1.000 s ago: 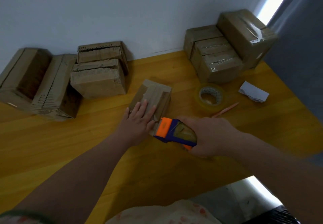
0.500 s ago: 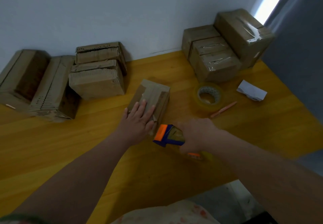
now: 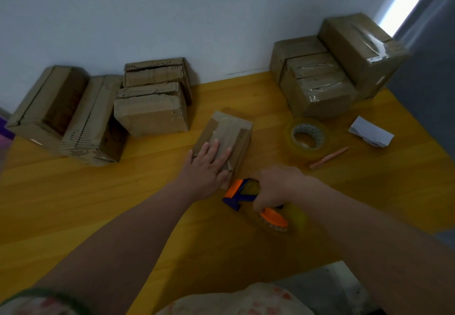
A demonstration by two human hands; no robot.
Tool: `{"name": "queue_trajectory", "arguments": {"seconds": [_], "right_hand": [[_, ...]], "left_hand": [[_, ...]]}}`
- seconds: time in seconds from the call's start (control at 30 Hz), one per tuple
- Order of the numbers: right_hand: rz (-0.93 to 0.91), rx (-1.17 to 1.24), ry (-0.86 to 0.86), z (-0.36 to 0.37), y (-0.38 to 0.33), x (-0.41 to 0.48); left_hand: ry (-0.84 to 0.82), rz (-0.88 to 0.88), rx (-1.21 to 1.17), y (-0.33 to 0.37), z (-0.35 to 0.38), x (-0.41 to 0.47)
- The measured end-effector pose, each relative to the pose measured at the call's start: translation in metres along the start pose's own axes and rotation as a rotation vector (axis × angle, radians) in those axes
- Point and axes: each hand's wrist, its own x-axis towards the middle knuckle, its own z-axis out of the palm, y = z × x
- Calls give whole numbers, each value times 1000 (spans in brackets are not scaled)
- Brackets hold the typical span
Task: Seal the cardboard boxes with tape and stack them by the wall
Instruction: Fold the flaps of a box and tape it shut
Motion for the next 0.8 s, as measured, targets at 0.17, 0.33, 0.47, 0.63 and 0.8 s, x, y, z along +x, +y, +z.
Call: {"name": "queue_trajectory", "arguments": {"seconds": [0.17,0.33,0.47,0.63,0.8], "right_hand": [[130,-104,216,0,18,-6],[254,-36,402,20,27,-2],[294,-117,430,41,24,8],[281,-117,438,56,28,18],[267,-44,436,66,32,23]], "left_hand": [[2,89,-96,-9,-7,-5],[65,175,188,-23,3,-20],[366,261,235,-26,15,-22],[462,261,246,-22,6,-26],[515,191,215,-18,-27,-29]]}}
